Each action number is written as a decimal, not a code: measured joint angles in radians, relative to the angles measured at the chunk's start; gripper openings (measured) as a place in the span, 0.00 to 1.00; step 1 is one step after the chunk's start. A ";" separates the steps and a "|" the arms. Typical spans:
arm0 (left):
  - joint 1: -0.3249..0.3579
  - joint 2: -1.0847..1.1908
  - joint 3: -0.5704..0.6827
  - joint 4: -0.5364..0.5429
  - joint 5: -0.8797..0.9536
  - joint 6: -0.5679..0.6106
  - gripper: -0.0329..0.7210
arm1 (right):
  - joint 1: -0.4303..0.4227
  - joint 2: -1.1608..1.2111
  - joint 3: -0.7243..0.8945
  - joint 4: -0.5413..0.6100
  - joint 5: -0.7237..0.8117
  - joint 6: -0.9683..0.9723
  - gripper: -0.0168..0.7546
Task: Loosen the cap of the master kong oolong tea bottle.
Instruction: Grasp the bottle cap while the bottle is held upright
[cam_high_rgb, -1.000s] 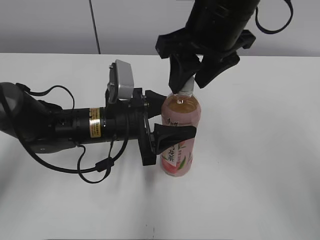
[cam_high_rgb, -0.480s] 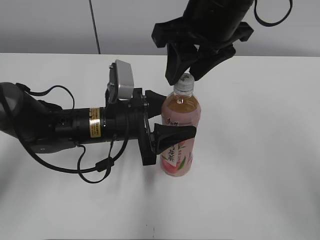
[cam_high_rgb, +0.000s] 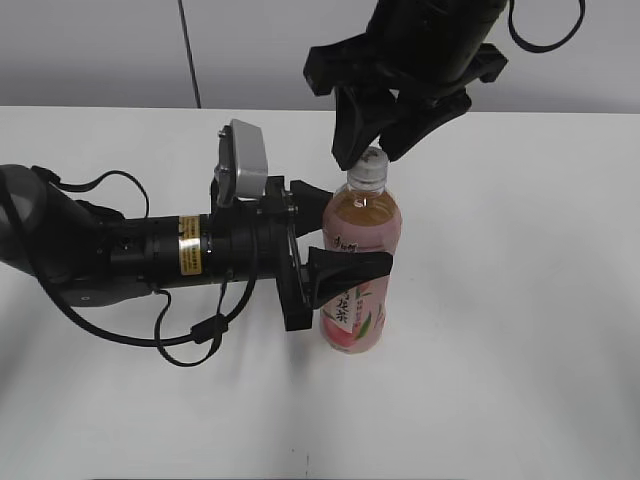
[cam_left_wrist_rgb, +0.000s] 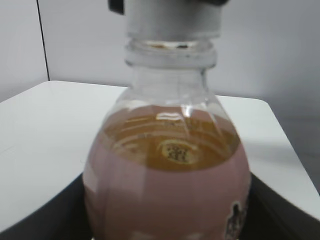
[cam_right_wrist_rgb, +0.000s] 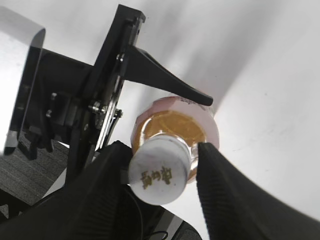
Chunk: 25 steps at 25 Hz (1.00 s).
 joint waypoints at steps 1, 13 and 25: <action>0.000 0.000 0.000 0.000 0.000 0.000 0.66 | 0.000 0.000 0.000 -0.005 0.000 0.000 0.51; 0.000 0.000 0.000 0.000 0.000 0.000 0.66 | 0.000 0.000 0.000 -0.002 0.000 -0.002 0.51; 0.000 0.000 0.000 0.000 0.000 0.000 0.66 | 0.000 0.000 0.031 -0.001 0.000 -0.017 0.51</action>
